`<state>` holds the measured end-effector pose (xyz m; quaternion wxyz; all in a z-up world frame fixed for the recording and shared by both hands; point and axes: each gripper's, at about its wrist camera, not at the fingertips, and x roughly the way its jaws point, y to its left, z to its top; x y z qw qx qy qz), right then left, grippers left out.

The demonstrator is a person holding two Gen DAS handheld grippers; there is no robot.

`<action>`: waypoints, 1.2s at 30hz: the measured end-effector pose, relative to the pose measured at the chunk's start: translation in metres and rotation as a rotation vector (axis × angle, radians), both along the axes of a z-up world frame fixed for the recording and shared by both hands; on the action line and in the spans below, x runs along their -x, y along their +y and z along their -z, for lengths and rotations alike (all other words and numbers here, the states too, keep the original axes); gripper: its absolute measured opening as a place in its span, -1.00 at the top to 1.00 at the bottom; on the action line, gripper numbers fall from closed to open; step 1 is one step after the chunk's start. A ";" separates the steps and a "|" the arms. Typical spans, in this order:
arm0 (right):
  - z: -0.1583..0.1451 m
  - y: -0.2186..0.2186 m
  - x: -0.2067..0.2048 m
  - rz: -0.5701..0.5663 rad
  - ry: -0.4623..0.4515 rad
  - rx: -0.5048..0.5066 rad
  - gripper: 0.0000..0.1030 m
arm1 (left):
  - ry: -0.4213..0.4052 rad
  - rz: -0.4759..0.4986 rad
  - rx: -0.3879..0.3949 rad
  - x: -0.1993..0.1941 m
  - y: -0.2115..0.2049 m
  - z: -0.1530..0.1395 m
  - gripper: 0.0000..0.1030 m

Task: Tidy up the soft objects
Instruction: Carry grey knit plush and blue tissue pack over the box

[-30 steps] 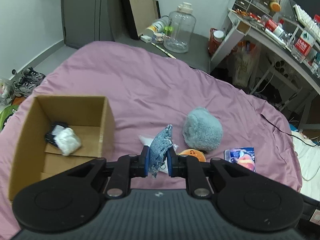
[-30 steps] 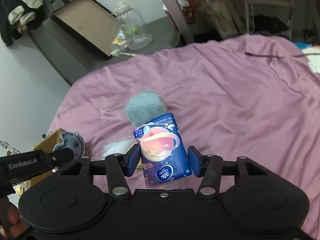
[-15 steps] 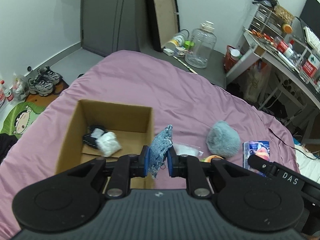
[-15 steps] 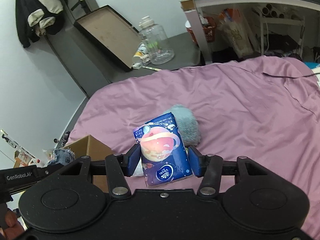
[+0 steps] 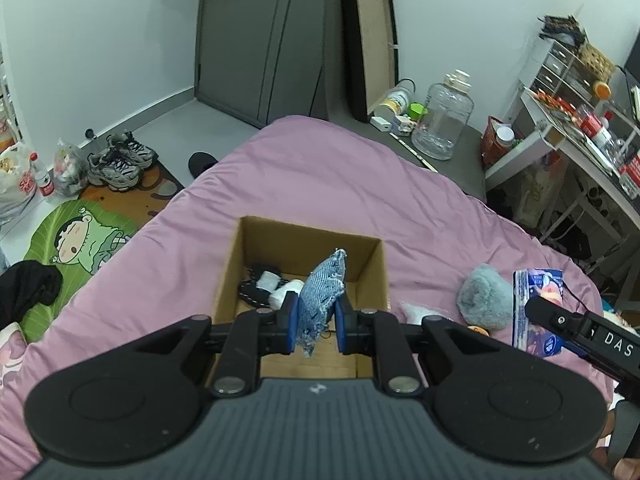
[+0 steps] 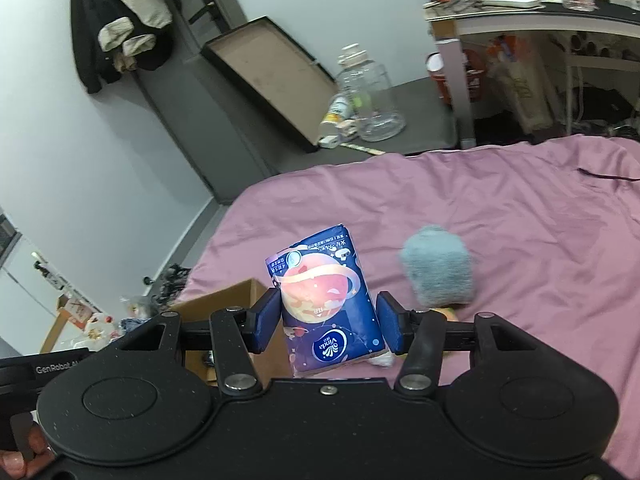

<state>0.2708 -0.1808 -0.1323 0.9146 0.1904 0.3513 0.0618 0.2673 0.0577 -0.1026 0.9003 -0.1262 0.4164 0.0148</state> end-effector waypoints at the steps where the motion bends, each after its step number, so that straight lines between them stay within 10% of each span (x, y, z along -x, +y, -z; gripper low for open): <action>1: 0.000 0.003 0.000 -0.009 -0.001 -0.014 0.00 | 0.000 -0.006 -0.002 0.001 0.003 0.000 0.66; 36: 0.026 0.096 -0.044 -0.155 0.033 0.007 0.00 | 0.164 -0.042 0.086 -0.047 0.047 0.080 0.59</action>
